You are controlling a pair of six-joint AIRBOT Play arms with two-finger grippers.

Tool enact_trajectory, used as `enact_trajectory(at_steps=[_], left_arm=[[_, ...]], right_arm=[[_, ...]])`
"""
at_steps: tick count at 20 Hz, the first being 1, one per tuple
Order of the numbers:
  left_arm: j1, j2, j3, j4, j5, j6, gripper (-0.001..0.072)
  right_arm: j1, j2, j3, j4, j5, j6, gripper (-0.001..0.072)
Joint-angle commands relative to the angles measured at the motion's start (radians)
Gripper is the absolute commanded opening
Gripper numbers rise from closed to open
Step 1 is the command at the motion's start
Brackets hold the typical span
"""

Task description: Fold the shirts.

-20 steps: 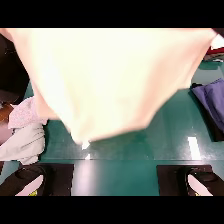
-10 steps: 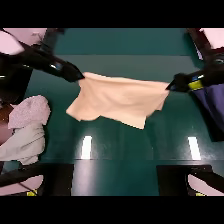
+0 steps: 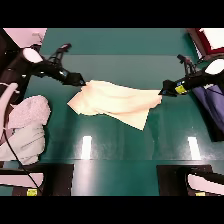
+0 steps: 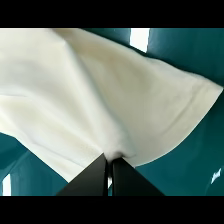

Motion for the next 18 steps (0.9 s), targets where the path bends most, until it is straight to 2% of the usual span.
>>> enact_trajectory(at_steps=[1,4,9,12,14,18], left_arm=[[0.11,0.103,-0.1,0.005,-0.077,-0.016,0.0533],[0.121,0.218,-0.349,-0.013,-0.065,-0.016,0.0534],[0.108,0.307,-0.698,-0.261,0.142,0.009,0.0534],[-0.005,0.301,-0.768,-0.294,0.291,0.028,0.0533],[-0.074,0.297,-0.78,-0.294,0.399,-0.032,0.0533],[-0.119,0.297,-0.78,-0.296,0.451,-0.077,0.0533]], right_arm=[[-0.032,-0.01,0.074,-0.001,0.016,-0.005,0.001],[-0.049,-0.01,0.09,-0.002,0.014,-0.005,0.001],[-0.048,-0.01,0.09,0.0,0.01,-0.007,0.001],[-0.048,-0.01,0.09,0.0,0.011,-0.007,0.001],[-0.048,-0.01,0.09,0.001,0.013,-0.007,0.0011],[-0.048,-0.009,0.09,0.001,0.018,-0.007,0.001]])
